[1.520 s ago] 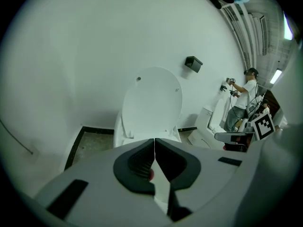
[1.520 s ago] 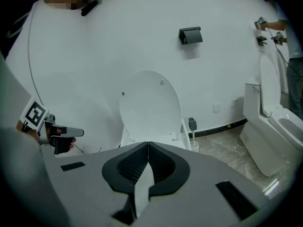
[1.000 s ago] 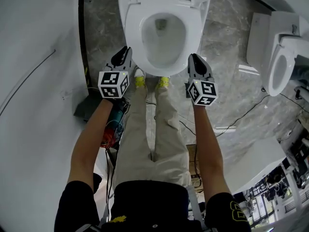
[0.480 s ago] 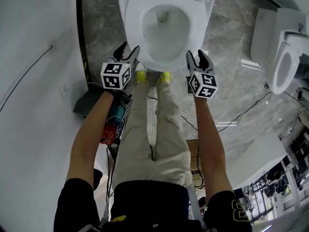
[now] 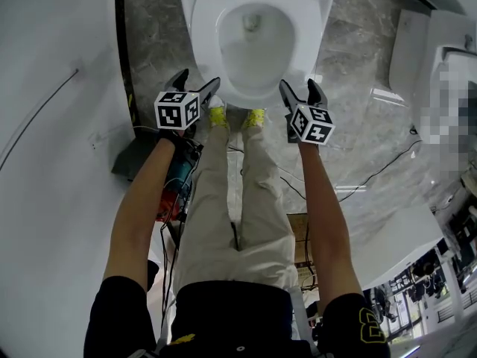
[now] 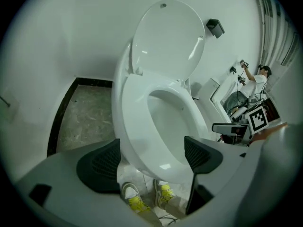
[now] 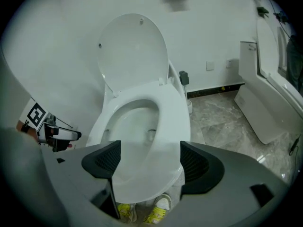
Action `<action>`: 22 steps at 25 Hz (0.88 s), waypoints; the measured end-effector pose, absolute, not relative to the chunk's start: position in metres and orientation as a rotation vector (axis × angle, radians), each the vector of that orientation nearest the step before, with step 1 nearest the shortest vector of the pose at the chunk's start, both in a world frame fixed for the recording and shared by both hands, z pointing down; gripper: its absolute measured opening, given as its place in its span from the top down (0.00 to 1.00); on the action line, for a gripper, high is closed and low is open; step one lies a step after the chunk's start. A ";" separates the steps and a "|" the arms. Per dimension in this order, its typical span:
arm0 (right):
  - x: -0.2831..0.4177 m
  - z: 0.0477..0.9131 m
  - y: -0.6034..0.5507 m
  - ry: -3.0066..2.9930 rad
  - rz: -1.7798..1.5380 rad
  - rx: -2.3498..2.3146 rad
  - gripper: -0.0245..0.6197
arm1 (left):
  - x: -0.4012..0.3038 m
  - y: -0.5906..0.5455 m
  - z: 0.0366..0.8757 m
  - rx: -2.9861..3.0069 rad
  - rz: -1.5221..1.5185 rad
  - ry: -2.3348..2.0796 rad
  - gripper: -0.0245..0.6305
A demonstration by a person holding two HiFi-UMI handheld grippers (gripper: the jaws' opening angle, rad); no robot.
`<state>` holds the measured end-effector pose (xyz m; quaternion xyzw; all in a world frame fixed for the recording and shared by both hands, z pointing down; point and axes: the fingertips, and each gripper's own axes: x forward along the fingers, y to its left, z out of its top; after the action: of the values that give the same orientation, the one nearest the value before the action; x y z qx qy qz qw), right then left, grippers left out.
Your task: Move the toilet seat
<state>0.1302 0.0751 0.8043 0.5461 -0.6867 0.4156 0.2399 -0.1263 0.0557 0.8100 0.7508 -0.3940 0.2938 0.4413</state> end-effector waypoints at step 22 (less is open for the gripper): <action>0.126 0.847 0.088 -1.707 1.423 1.555 0.25 | -0.113 0.075 0.849 1.667 0.653 -0.970 0.31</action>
<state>0.1255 0.0881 0.8471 0.5602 -0.6150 0.5125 0.2129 -0.1129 0.0750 0.8489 0.6968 -0.4054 0.2729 0.5250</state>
